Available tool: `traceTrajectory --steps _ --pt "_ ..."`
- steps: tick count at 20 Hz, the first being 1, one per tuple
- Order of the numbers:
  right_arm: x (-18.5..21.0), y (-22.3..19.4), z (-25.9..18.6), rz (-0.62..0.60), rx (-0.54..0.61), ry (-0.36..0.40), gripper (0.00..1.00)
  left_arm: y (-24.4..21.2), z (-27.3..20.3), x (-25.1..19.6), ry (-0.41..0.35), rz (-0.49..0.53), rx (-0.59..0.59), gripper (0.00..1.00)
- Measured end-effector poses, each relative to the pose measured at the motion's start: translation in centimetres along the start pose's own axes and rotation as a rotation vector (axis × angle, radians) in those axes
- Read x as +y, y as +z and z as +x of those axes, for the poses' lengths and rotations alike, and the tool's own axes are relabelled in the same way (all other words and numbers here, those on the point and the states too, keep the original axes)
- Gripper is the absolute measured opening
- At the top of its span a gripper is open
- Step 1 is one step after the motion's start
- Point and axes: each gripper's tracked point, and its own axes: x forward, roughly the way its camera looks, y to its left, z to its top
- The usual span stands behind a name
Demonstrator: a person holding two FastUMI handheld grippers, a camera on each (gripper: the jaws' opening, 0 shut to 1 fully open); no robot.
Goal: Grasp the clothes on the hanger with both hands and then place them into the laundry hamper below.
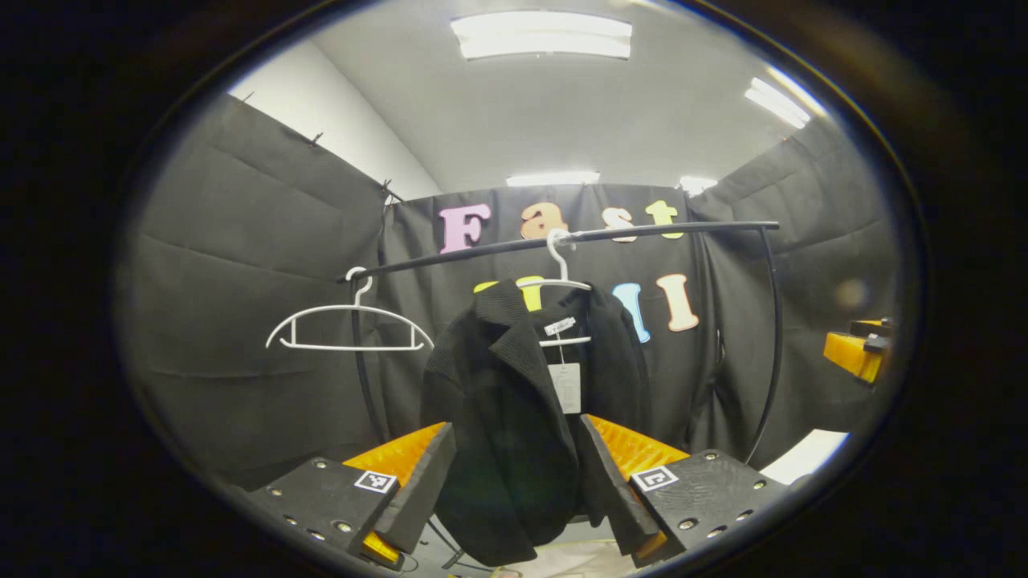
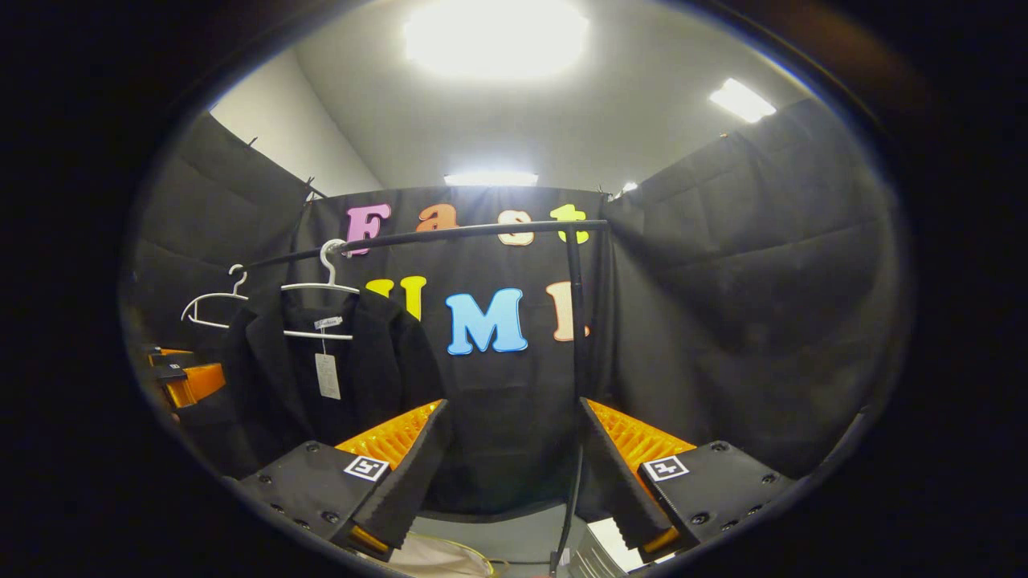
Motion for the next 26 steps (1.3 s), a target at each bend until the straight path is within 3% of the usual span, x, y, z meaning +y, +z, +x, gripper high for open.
traceTrajectory --steps 11,26 --pt "8.6 0.7 6.3 0.036 -0.018 0.184 0.97 1.5 4.9 0.0 0.008 0.003 -0.009 0.9" --pt "18.3 -1.4 17.8 0.07 0.042 0.466 0.99 0.4 14.0 -1.8 0.116 -0.004 0.036 0.9"
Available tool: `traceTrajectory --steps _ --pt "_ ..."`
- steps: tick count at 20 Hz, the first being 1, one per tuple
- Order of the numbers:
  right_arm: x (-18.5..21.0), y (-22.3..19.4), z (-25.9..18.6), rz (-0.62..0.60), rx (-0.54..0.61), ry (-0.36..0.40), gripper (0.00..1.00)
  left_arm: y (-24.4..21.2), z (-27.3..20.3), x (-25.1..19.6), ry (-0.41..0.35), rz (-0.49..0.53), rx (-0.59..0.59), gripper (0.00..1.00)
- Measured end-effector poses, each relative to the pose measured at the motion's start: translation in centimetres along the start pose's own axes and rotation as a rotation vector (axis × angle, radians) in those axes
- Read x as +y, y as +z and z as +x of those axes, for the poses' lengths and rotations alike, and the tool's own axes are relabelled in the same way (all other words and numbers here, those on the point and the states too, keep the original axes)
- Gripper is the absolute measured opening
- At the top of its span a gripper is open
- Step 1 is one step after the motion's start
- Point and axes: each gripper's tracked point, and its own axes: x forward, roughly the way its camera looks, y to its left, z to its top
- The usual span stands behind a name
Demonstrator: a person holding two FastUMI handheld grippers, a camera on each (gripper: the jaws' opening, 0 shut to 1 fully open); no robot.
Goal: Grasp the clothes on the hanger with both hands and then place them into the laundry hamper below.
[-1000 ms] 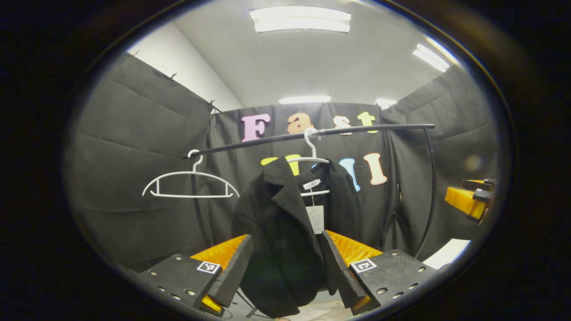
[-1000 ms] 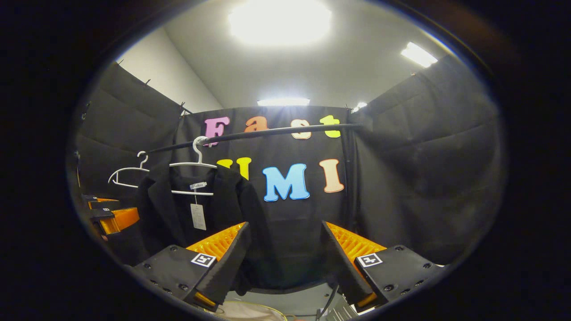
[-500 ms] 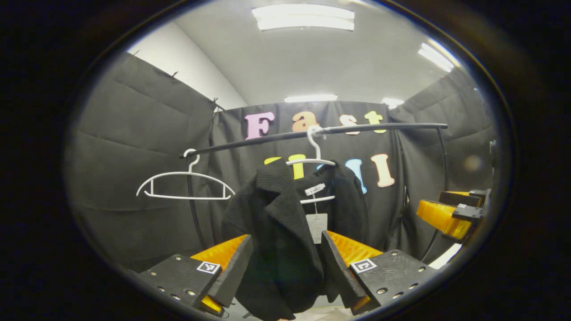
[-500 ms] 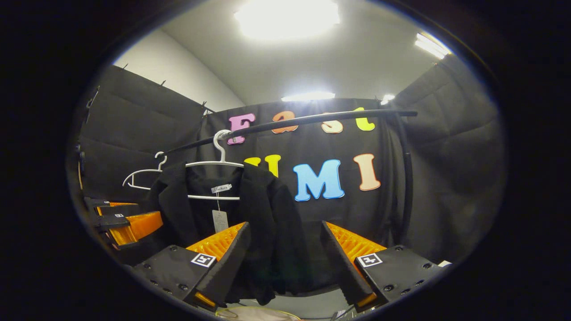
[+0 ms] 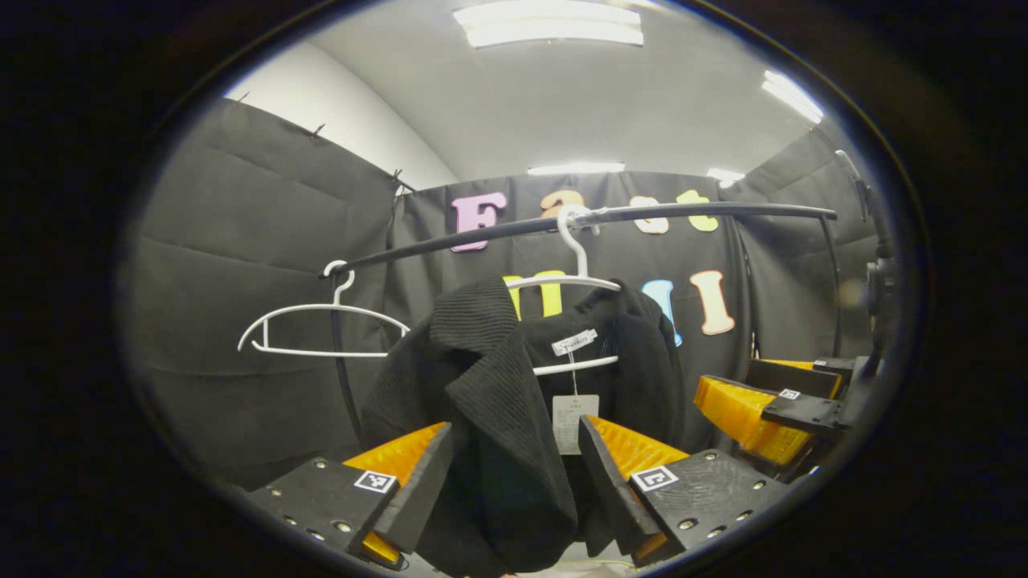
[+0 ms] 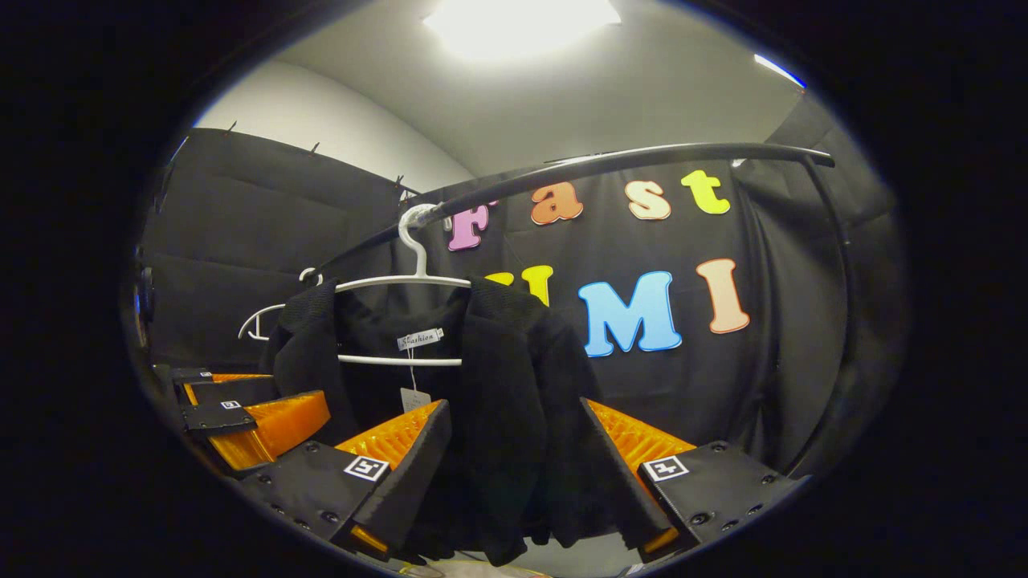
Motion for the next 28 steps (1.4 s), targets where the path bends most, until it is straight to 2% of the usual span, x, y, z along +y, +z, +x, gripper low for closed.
traceTrajectory --steps 6,14,22,23,24,25,27,28 --pt "0.8 -0.8 4.3 0.004 0.014 0.056 0.99 -1.6 2.8 0.3 0.049 0.006 0.029 0.9" --pt "1.6 -2.5 8.6 0.006 0.051 0.084 0.99 -2.7 5.3 0.6 0.12 0.013 0.045 0.9" --pt "1.0 -4.6 10.4 0.034 0.089 0.04 0.99 -4.9 6.1 1.5 0.189 0.027 0.085 0.89" --pt "0.8 -4.8 10.6 0.043 0.1 0.038 0.91 -4.8 6.1 1.5 0.189 0.028 0.084 0.85" --pt "0.9 -5.0 10.5 0.054 0.112 0.045 0.9 -4.6 6.1 1.4 0.183 0.027 0.082 0.81" --pt "0.8 -5.1 10.7 0.064 0.119 0.05 0.77 -4.6 6.0 1.3 0.178 0.03 0.082 0.77" --pt "0.7 -5.1 10.8 0.077 0.122 0.056 0.48 -4.5 6.0 1.1 0.165 0.038 0.079 0.77" --pt "0.8 -5.2 11.1 0.085 0.123 0.055 0.41 -4.4 6.0 0.9 0.154 0.04 0.08 0.77"
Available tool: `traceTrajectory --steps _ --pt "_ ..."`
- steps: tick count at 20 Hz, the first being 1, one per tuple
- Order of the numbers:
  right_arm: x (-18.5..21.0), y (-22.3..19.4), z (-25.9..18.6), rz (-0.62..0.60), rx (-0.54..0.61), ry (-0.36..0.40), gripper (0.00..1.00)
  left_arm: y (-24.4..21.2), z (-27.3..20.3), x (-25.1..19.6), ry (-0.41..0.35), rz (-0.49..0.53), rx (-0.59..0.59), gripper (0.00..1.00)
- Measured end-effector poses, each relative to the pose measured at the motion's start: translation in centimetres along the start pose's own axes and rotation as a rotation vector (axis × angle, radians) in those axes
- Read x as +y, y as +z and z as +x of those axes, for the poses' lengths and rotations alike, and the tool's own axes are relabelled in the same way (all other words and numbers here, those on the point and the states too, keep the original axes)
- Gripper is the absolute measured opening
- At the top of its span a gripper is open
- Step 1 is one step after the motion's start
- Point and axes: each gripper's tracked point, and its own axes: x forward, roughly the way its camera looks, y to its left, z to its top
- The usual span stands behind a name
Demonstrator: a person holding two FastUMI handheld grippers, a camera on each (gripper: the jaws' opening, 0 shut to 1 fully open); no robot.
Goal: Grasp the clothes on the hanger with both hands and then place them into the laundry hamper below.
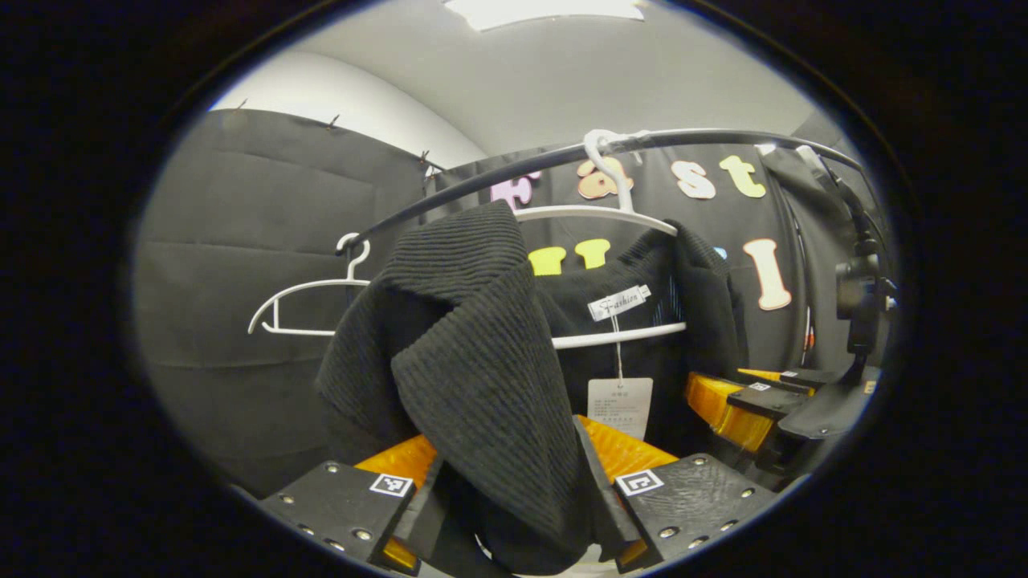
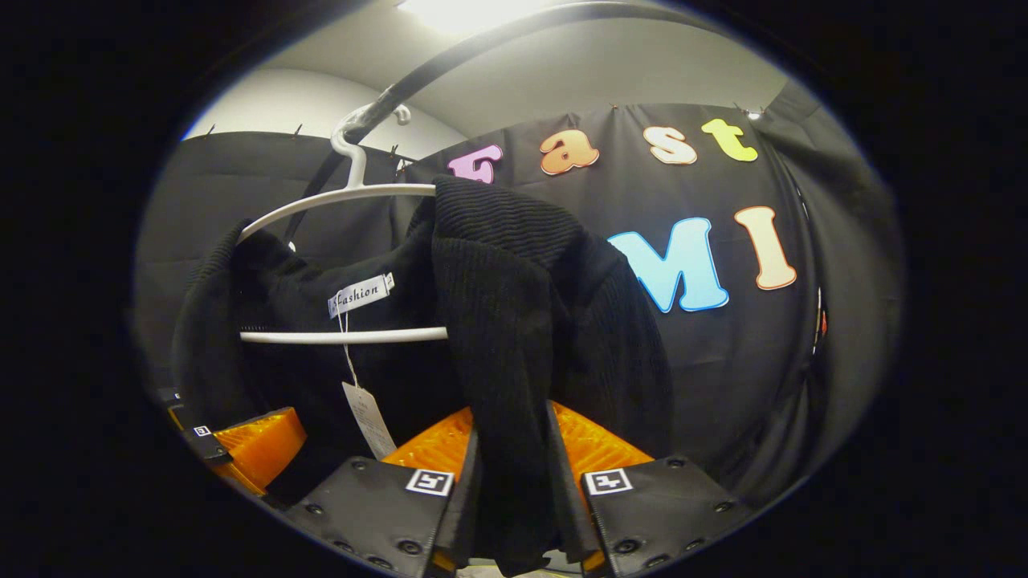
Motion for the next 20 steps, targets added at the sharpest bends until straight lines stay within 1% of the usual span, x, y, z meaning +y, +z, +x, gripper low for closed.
traceTrajectory --steps 1,2,3,4,5,6,7,8,9,10,11,12,13,15,16,20 --pt "-0.3 0.4 -0.3 0.007 -0.005 -0.014 0.22 0.1 0.0 -0.1 -0.017 0.003 -0.006 0.72" --pt "-0.2 0.4 -0.2 0.006 -0.006 -0.013 0.16 0.2 0.0 0.0 -0.023 -0.003 -0.01 0.66" --pt "0.3 0.3 -0.3 -0.006 0.002 0.005 0.09 0.1 -0.1 -0.1 -0.038 -0.008 -0.007 0.61" --pt "0.8 0.4 -0.4 -0.028 0.003 0.023 0.09 0.2 -0.4 -0.2 -0.056 -0.009 -0.009 0.56" --pt "0.7 1.0 -0.5 -0.049 -0.013 0.015 0.09 0.1 0.0 -0.3 -0.071 -0.007 -0.009 0.5" --pt "1.5 1.0 -1.0 -0.062 -0.015 0.052 0.05 0.5 -0.5 -0.5 -0.089 -0.002 -0.006 0.44" --pt "1.9 1.0 -0.7 -0.079 -0.015 0.055 0.01 0.4 -0.3 0.2 -0.063 0.004 -0.013 0.31" --pt "2.0 1.2 -1.0 -0.097 -0.021 0.055 0.01 0.8 -0.5 1.0 -0.029 0.006 -0.026 0.19" --pt "1.7 1.5 -1.2 -0.106 -0.03 0.046 0.0 0.9 -0.5 0.9 -0.042 0.008 -0.032 0.06" --pt "1.7 1.7 -1.4 -0.112 -0.038 0.037 0.02 1.2 -1.1 1.4 -0.034 0.016 -0.037 0.07" --pt "1.5 2.1 -1.6 -0.118 -0.046 0.027 0.02 1.7 -1.4 1.7 -0.024 0.029 -0.05 0.04" --pt "1.3 2.3 -1.9 -0.123 -0.055 0.013 0.0 2.0 -1.8 1.7 -0.039 0.041 -0.06 0.02" --pt "1.0 2.6 -2.2 -0.133 -0.066 -0.004 0.02 2.5 -2.3 1.9 -0.041 0.06 -0.075 0.02" --pt "0.4 3.5 -2.7 -0.149 -0.092 -0.031 0.0 3.7 -3.2 2.4 -0.033 0.092 -0.1 0.02" --pt "0.2 3.9 -2.8 -0.153 -0.104 -0.039 0.0 4.2 -3.6 2.6 -0.031 0.1 -0.109 0.01" --pt "-0.8 5.9 -3.4 -0.17 -0.154 -0.077 0.0 6.6 -5.4 3.9 -0.017 0.128 -0.142 0.01"
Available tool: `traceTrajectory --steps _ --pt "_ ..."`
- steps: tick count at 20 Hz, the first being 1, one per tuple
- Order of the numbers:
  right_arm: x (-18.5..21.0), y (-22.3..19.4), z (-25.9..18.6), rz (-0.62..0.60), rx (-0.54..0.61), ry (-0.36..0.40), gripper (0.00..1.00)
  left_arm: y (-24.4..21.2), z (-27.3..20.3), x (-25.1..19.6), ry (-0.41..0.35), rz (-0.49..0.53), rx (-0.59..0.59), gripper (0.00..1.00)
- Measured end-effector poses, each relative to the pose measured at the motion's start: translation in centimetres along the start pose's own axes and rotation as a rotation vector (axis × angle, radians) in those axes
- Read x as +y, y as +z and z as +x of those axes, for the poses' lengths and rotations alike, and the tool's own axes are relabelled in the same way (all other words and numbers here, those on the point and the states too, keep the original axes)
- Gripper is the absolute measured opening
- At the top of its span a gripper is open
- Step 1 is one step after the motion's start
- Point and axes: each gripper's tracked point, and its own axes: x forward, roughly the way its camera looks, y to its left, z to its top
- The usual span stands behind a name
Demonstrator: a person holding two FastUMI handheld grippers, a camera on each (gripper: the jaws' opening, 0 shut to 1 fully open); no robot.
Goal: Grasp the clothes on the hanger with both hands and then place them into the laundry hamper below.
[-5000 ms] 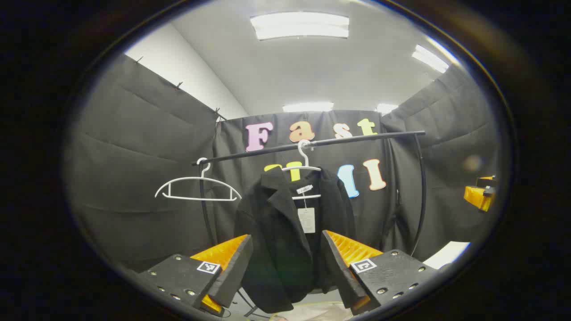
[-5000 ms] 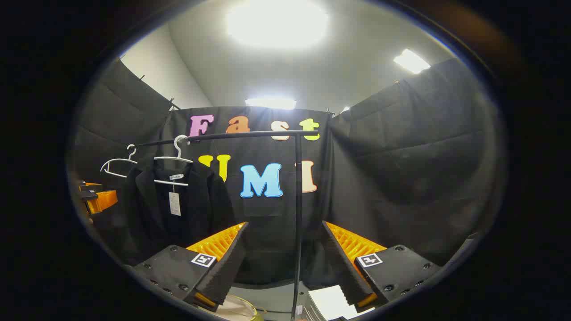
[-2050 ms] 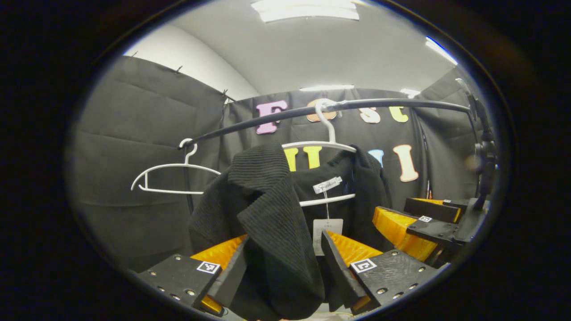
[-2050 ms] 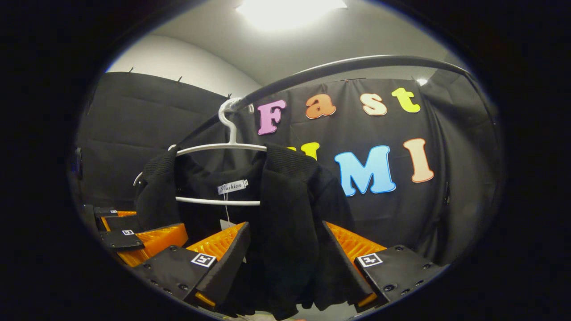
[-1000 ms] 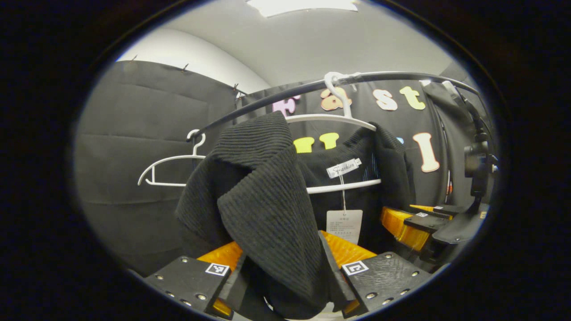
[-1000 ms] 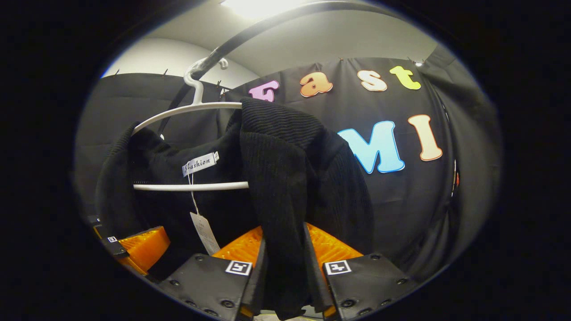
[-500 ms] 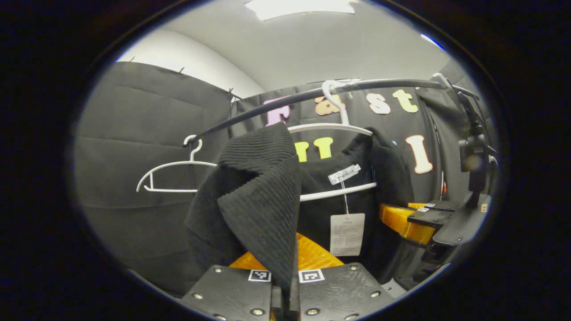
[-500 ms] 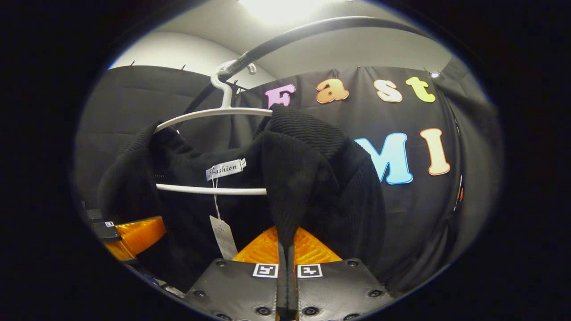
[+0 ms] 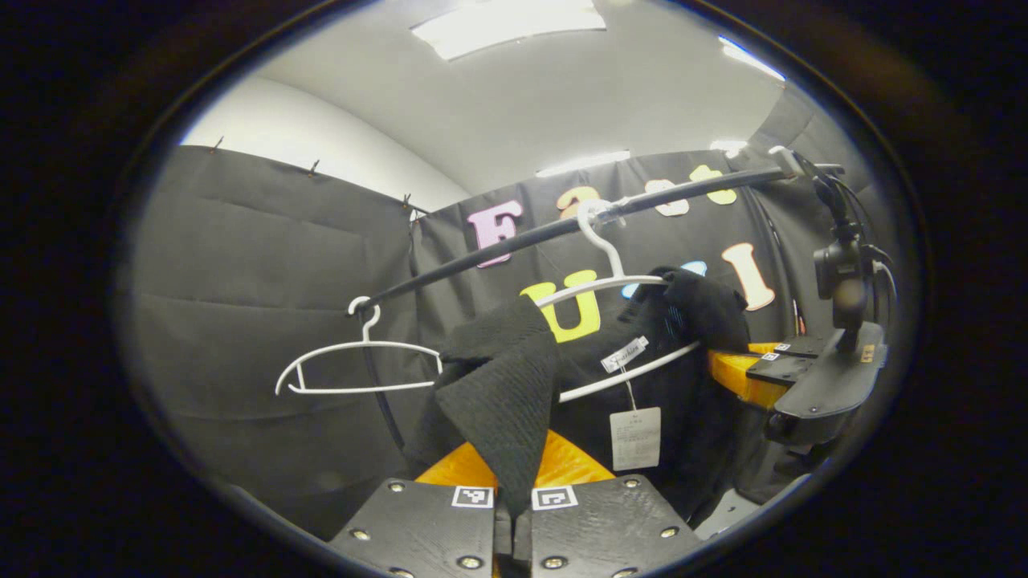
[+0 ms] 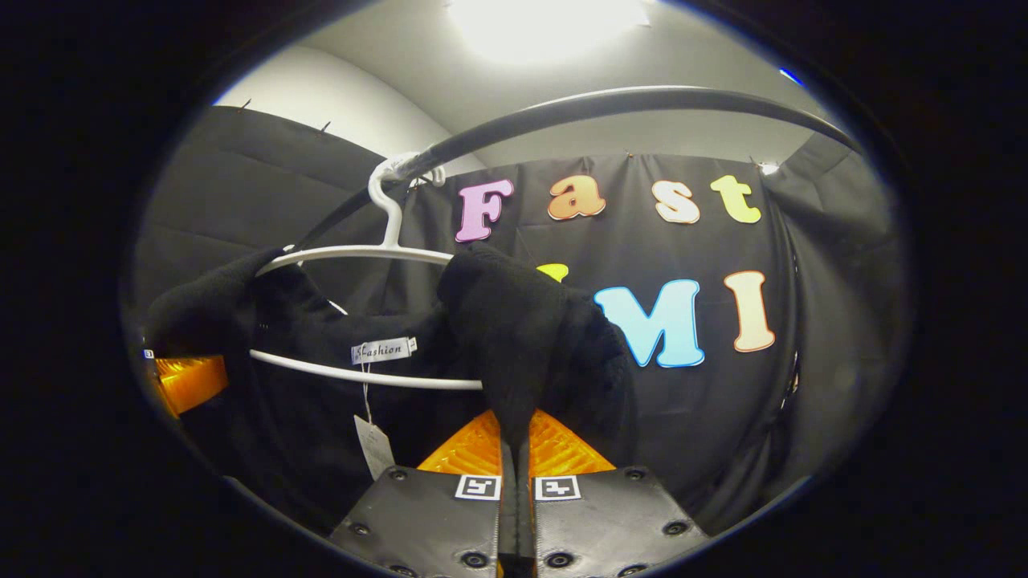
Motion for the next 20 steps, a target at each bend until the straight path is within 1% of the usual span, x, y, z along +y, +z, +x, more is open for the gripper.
traceTrajectory --steps 2,3,4,11,16,20 --pt "-1.1 1.1 -0.3 -0.007 -0.026 -0.026 0.05 1.7 -0.7 1.1 0.012 0.015 -0.031 0.01" --pt "-1.8 1.6 -0.3 -0.011 -0.037 -0.04 0.05 2.4 -1.0 1.5 0.018 0.019 -0.043 0.01" --pt "-2.4 1.9 -0.3 -0.014 -0.046 -0.053 0.01 3.0 -1.2 2.0 0.024 0.019 -0.051 0.01" --pt "-6.7 3.6 -0.4 -0.04 -0.092 -0.127 0.01 4.3 -1.2 5.3 0.078 0.005 -0.065 0.01" --pt "-9.0 4.5 0.5 -0.052 -0.122 -0.158 0.01 5.8 -0.6 8.7 0.126 0.007 -0.085 0.01" --pt "-10.2 5.0 1.5 -0.058 -0.137 -0.169 0.02 6.2 0.1 11.6 0.155 -0.021 -0.093 0.02"
